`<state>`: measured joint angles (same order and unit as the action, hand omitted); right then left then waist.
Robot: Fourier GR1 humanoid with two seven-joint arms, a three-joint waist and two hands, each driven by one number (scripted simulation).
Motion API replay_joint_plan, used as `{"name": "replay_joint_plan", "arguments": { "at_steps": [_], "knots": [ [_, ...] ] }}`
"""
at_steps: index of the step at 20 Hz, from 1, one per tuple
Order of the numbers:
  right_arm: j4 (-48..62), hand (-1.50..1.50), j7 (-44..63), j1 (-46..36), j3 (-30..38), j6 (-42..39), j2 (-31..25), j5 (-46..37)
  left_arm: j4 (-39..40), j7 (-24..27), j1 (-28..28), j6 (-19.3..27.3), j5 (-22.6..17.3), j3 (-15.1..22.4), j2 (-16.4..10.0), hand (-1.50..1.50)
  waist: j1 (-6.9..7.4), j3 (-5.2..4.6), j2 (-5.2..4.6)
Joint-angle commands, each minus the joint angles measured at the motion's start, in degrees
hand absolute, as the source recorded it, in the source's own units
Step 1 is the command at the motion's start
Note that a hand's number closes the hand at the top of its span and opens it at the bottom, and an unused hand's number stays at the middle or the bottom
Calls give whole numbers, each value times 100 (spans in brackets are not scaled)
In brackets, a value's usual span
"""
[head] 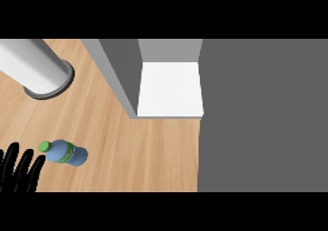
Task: Pick up the bottled water, place it into the cabinet and close the cabinet
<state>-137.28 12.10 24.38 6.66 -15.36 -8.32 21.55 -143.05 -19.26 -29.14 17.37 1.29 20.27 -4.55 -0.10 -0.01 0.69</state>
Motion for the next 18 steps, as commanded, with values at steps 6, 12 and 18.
{"name": "replay_joint_plan", "arguments": {
  "at_steps": [6,12,18],
  "knots": [
    [-1237,-150,412,591,488,-47,-92,1233,-409,165,-386,-94,-441,-797,-165,-150,-48,-8,-20],
    [-904,-150,-45,860,741,-506,-173,1409,719,1051,-650,-589,-1113,-1698,-260,-150,-43,-19,-4],
    [-928,-150,-95,1016,749,-566,-122,1480,1489,1215,36,-908,-1356,-2490,-621,-150,-118,-7,-40]
  ]
}}
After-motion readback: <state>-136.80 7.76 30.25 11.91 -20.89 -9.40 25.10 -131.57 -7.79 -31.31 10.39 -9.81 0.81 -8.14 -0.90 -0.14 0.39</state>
